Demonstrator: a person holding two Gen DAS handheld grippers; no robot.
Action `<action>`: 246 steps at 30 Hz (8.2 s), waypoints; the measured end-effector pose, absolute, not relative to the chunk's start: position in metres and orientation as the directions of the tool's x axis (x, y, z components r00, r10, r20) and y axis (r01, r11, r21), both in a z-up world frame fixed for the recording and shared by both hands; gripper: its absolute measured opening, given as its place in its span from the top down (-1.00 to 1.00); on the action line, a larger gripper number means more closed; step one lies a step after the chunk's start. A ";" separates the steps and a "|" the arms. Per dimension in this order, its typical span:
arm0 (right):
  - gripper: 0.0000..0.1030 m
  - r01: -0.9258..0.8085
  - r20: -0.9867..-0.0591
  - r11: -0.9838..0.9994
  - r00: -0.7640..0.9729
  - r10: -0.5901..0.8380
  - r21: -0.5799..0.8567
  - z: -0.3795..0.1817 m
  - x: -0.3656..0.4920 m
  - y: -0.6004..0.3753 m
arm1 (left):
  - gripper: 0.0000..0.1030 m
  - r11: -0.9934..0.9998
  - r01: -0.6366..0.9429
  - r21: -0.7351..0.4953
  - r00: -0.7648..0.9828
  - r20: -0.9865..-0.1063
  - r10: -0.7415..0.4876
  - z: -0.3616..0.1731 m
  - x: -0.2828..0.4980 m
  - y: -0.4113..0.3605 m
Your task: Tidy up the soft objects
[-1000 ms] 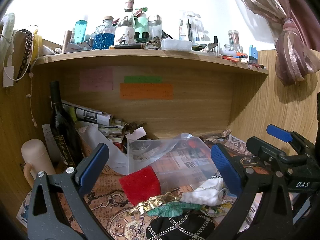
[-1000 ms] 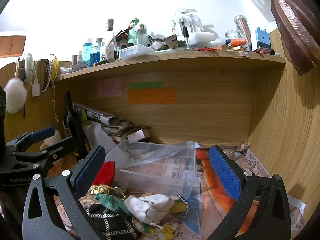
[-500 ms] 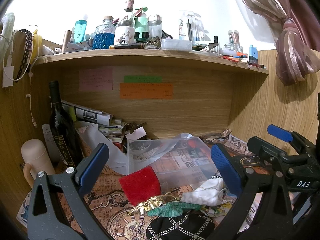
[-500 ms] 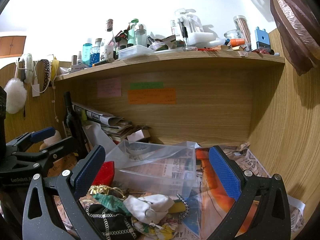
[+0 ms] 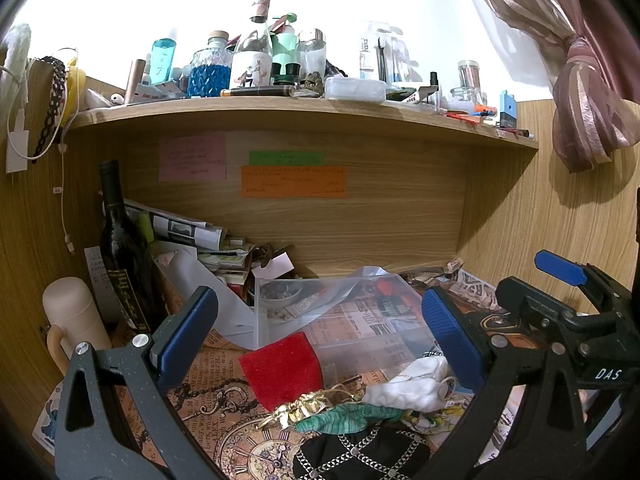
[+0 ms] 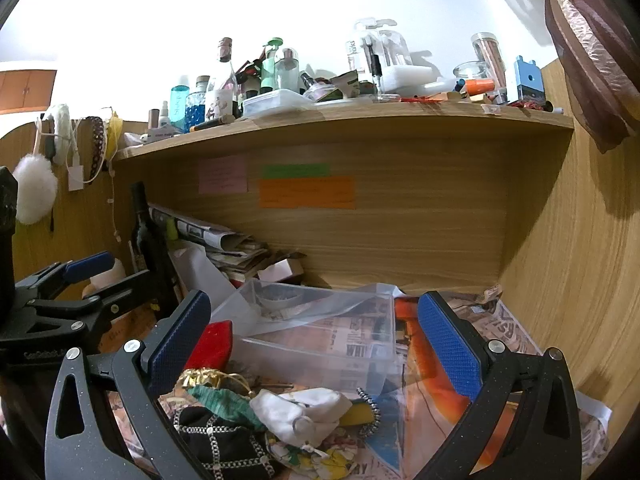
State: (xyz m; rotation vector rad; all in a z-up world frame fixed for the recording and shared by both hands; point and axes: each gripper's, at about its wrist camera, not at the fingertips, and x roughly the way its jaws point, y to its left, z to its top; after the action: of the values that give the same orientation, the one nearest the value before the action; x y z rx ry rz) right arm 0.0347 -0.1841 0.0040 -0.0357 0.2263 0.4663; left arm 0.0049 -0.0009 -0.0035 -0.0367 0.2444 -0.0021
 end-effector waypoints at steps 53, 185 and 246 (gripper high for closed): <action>0.40 -0.539 -0.612 0.835 0.624 0.486 0.113 -0.100 0.094 -0.165 | -0.20 0.983 -0.046 -0.180 0.770 -0.633 -0.079 -0.130 0.114 0.042; 0.86 -0.454 -0.652 0.885 0.640 0.407 0.107 -0.103 0.125 -0.222 | -0.45 0.990 0.019 -0.140 0.629 -0.768 -0.121 -0.133 0.128 0.036; 0.87 -0.540 -0.429 0.841 0.752 0.501 0.035 -0.021 0.141 -0.162 | 0.30 0.996 0.019 -0.087 0.839 -0.540 -0.063 -0.023 0.132 0.035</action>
State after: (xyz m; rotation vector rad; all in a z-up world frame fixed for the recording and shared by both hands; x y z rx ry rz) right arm 0.1411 -0.1625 -0.0206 -0.0932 0.4416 0.5691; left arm 0.1323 0.0353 -0.0225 -0.0792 0.5738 -0.0434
